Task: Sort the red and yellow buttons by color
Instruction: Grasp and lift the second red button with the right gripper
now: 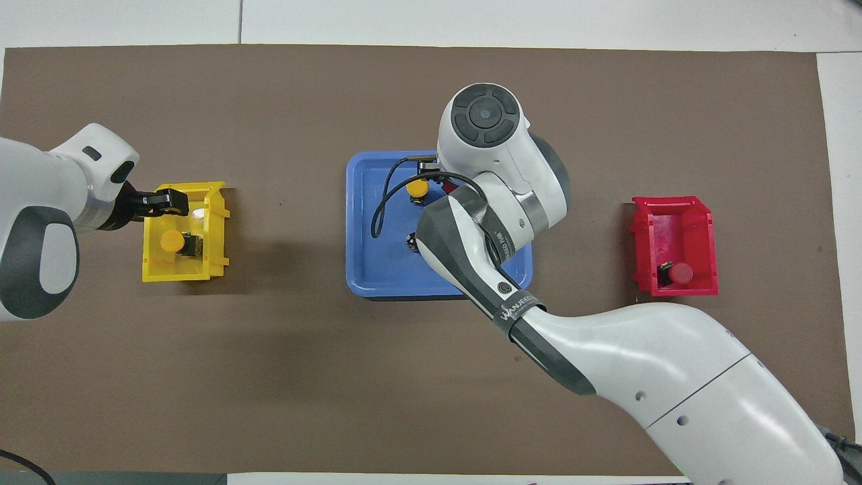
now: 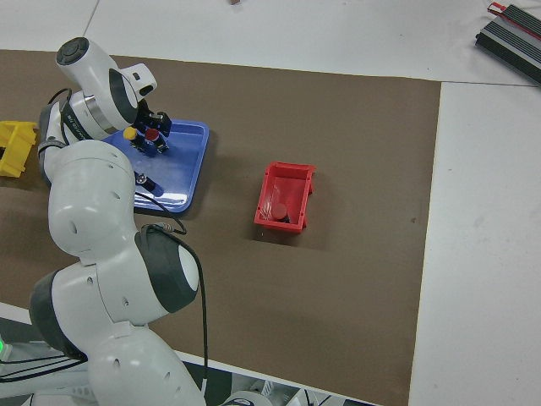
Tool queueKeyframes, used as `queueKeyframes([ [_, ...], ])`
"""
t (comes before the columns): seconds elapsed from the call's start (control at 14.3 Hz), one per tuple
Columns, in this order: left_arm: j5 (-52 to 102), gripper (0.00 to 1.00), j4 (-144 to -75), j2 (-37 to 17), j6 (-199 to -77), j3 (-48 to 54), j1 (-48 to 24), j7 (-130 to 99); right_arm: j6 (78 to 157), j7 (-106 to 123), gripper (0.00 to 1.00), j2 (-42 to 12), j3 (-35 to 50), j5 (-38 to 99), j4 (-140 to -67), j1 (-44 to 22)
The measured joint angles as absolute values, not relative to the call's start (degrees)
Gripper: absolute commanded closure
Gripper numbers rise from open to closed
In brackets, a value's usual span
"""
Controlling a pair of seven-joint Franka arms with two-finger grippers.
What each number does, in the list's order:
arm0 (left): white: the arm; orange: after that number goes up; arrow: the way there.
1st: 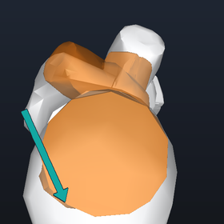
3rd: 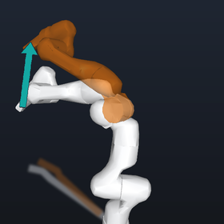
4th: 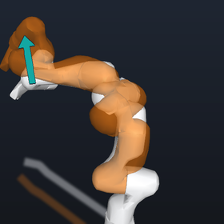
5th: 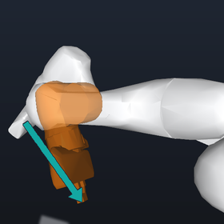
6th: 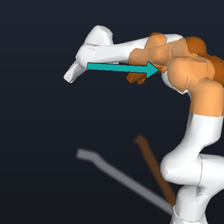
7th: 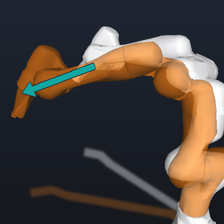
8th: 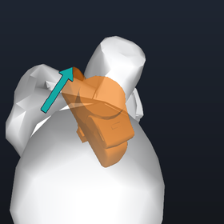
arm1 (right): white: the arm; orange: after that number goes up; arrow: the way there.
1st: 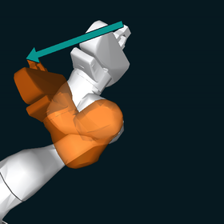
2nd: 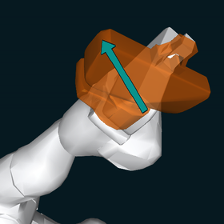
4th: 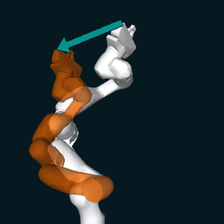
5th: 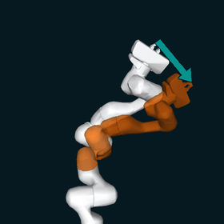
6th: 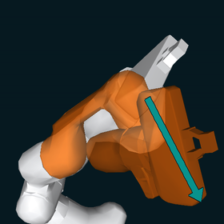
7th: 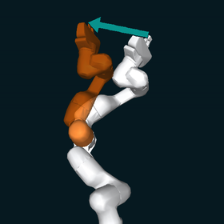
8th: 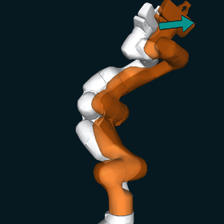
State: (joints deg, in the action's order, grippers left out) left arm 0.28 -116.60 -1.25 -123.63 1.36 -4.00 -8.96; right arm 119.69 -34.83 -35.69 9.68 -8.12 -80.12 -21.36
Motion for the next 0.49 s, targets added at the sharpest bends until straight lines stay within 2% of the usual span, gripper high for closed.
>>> queueKeyframes([
  [0.07, 0.3, 0.0, -115.3, -1.6, -123.1, 1.4, -4.8, -10.8, 119.7, -34.8, 0.3, -35.6, 9.7, -8.1, -80.2, -21.4],
  [0.21, 0.3, 0.0, -114.7, -2.3, -123.2, 1.5, -6.1, -13.4, 119.7, -34.9, 0.34, -35.6, 9.8, -8.1, -80.7, -21.4],
  [0.28, 0.3, 0.0, -114.7, -2.7, -123.4, 1.5, -6.6, -13.8, 119.7, -34.9, 0.42, -35.5, 9.9, -8.1, -80.9, -21.4],
  [0.35, 0.3, 0.0, -114.7, -2.9, -123.7, 1.5, -7.3, -13.9, 119.7, -34.9, 0.56, -35.4, 10.0, -8.1, -81.2, -21.4],
  [0.42, 0.3, 0.0, -114.7, -3.1, -124.0, 1.5, -8.1, -14.0, 119.7, -34.9, 0.76, -35.2, 10.1, -8.1, -81.4, -21.4],
  [0.49, 0.3, 0.0, -114.6, -3.1, -124.0, 1.6, -9.2, -14.3, 119.7, -34.9, 0.86, -35.1, 10.2, -8.1, -81.5, -21.4],
])
